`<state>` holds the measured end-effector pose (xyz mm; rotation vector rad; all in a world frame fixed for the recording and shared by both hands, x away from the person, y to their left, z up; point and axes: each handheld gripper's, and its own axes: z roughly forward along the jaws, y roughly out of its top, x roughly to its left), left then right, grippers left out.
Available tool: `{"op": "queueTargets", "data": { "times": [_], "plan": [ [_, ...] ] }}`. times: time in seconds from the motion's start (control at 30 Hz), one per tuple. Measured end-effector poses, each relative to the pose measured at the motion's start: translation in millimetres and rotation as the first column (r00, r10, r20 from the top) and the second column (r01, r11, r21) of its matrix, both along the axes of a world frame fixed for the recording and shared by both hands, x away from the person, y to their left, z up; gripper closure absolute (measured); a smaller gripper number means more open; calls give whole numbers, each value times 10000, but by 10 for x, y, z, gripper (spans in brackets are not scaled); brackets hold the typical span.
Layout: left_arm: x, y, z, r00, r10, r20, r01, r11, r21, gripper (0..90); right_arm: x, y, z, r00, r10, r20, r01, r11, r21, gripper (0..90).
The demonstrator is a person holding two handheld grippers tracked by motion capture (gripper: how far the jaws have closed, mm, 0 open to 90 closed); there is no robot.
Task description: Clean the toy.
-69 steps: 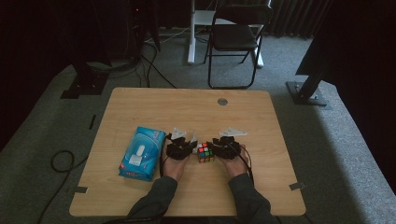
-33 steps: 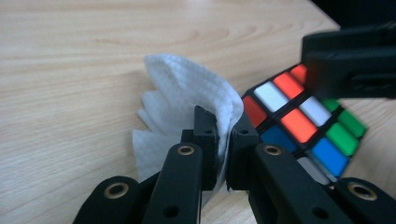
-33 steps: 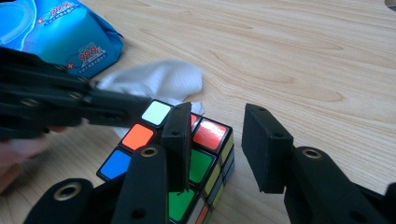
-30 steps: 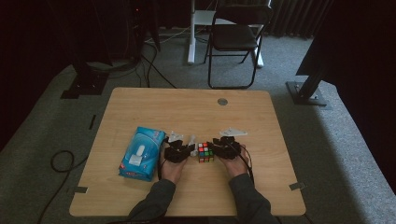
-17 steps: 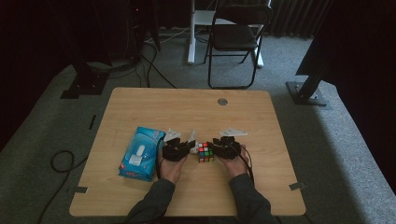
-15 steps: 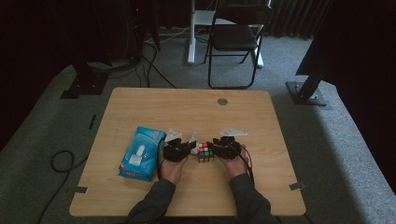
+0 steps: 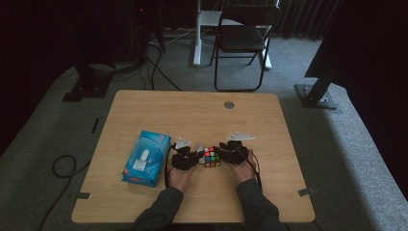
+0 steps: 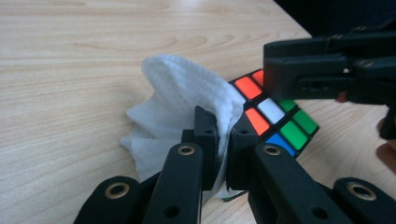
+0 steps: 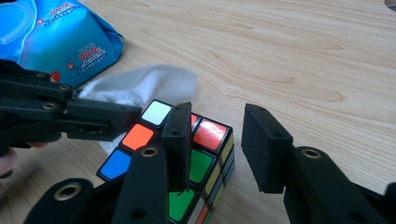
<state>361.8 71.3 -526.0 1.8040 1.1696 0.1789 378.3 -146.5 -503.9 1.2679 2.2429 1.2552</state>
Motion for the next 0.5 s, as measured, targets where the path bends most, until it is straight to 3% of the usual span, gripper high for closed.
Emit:
{"op": "queueTargets", "data": {
  "times": [0.33,0.5],
  "plan": [
    [48,-23,-204,9990,27,-450,-11,9993,361,859,1,-1,0,10000,12,-11,-12,10000,16,631],
    [55,-26,-192,9990,-53,-435,76,9986,522,858,-1,0,0,10000,9,8,-9,10000,-5,631]
  ]
}}
